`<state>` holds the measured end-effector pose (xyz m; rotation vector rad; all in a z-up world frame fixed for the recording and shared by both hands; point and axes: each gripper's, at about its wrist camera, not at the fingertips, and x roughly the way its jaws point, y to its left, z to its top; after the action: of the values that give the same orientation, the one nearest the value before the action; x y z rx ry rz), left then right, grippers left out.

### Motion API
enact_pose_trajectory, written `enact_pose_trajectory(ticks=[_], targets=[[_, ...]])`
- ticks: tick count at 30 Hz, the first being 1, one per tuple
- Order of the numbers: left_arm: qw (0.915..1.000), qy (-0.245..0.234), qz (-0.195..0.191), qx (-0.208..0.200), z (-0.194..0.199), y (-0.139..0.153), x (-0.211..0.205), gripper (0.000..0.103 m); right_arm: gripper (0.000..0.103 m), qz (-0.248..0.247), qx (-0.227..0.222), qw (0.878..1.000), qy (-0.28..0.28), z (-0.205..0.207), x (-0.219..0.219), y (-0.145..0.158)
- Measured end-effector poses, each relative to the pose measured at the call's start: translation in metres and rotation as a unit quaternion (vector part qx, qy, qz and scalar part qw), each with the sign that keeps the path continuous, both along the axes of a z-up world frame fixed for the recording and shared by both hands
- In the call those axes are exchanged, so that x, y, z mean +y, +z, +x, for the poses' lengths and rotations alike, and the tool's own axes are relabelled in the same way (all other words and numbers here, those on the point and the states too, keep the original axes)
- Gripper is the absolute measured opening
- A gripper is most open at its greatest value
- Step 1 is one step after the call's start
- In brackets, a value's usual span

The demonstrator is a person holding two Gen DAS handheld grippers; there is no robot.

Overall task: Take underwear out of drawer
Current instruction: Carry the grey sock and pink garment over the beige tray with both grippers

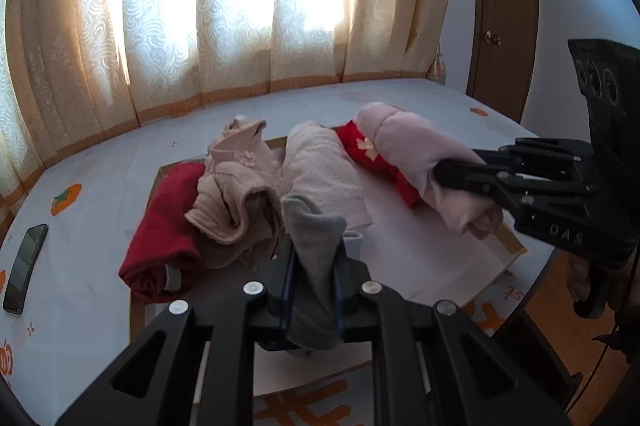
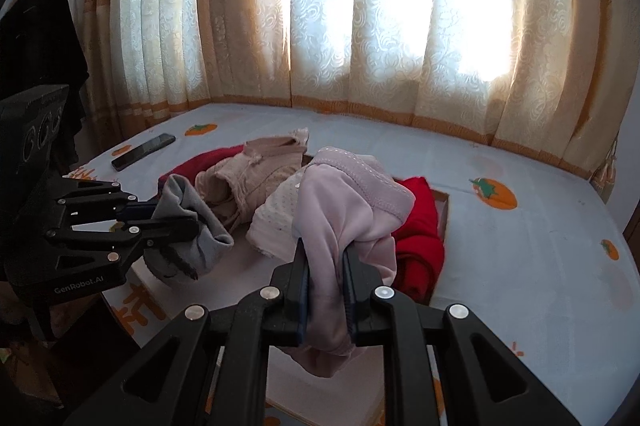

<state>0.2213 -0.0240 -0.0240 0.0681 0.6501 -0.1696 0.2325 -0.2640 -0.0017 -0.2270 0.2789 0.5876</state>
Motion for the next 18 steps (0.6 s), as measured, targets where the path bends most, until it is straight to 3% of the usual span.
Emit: enact_pose_trajectory(ticks=[7,18], targets=[[0.9991,-0.007,-0.007,0.041,0.011,-0.008,0.002,0.013,0.016,-0.065,0.033,0.997,0.001,0.005,0.017,-0.018],[0.9969,-0.029,-0.007,0.073,0.014,-0.023,-0.009,0.014,0.016,-0.114,0.057,0.992,-0.004,0.002,0.009,-0.038]])
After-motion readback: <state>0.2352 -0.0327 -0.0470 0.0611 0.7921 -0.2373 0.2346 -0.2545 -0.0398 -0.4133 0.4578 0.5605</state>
